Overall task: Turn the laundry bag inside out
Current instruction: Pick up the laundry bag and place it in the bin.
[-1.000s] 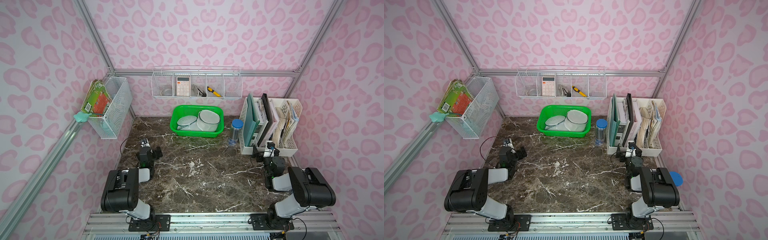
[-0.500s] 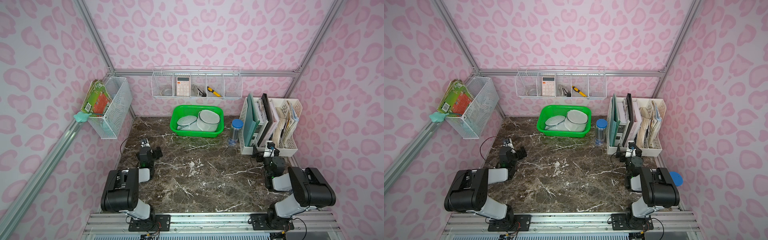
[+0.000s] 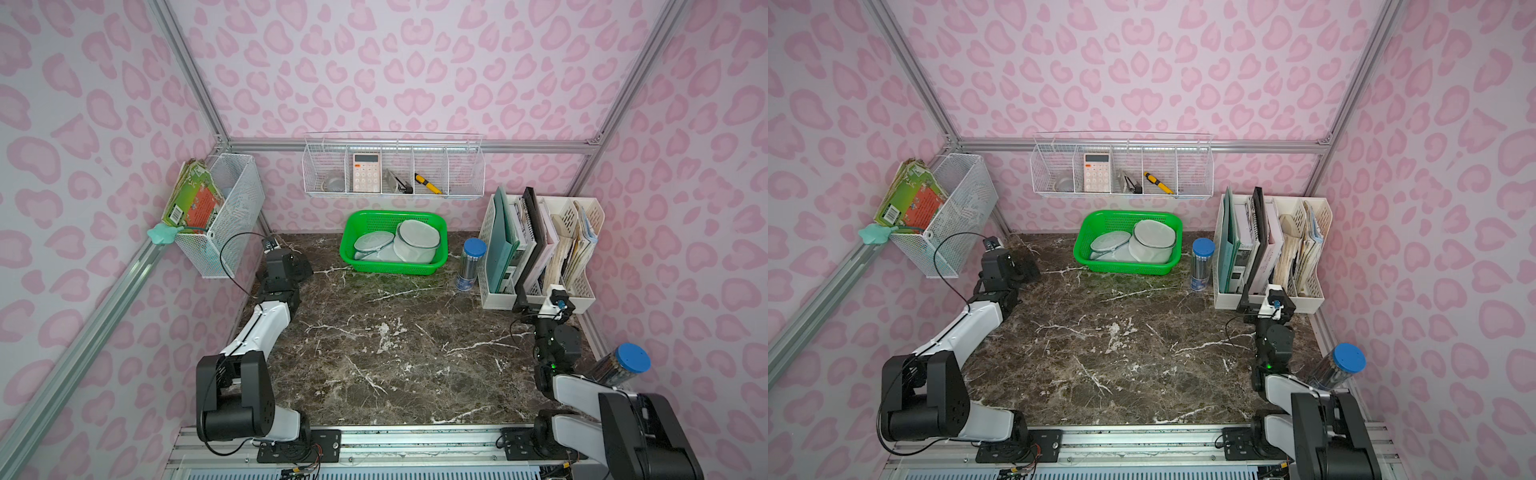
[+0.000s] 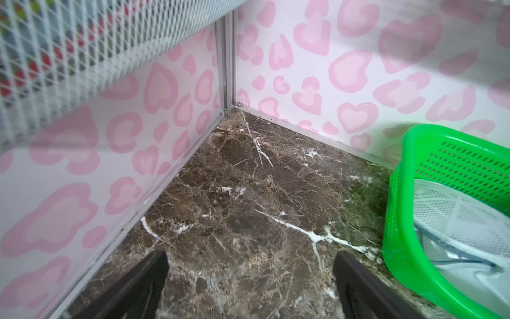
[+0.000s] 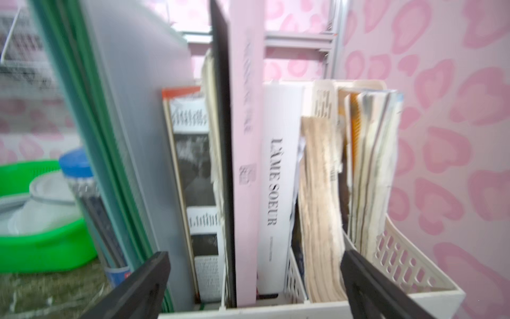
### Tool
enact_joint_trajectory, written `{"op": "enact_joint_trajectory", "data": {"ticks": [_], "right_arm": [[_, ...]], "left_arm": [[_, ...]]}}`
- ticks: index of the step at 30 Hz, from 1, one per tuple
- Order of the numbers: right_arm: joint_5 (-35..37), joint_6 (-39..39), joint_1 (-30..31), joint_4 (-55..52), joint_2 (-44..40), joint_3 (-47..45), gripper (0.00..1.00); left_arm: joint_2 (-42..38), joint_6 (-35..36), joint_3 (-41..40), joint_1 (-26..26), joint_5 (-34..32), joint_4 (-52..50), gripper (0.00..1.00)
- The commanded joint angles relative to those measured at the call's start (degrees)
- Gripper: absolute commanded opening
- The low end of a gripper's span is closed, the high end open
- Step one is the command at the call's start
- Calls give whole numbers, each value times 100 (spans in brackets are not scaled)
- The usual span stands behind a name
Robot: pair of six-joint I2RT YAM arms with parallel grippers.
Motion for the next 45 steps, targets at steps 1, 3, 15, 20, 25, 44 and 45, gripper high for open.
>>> {"op": "enact_joint_trajectory", "data": {"ticks": [1, 3, 15, 20, 25, 44, 45], "right_arm": [[291, 1508, -92, -1478, -868, 159, 100], [333, 2064, -141, -1799, -1394, 159, 100], [-327, 1734, -243, -3983, -1368, 1564, 100], [126, 1569, 299, -4179, -1036, 1965, 100], [-79, 1158, 791, -5005, -289, 2818, 100], [239, 1029, 1075, -5701, -327, 3199, 100], [261, 1019, 1079, -5743, -381, 3191, 100]], "left_arm": [[-228, -893, 198, 4, 154, -1379, 99], [-310, -1088, 334, 4, 528, -1431, 99], [468, -1228, 1377, -589, 1872, -1972, 89], [1147, -1354, 2017, -1071, 2145, -2186, 85], [1993, -1509, 2928, -1403, 2546, -2409, 78], [5020, -2487, 6139, -2247, 3605, -1949, 61], [5125, -2569, 6224, -2249, 3645, -1842, 60]]}}
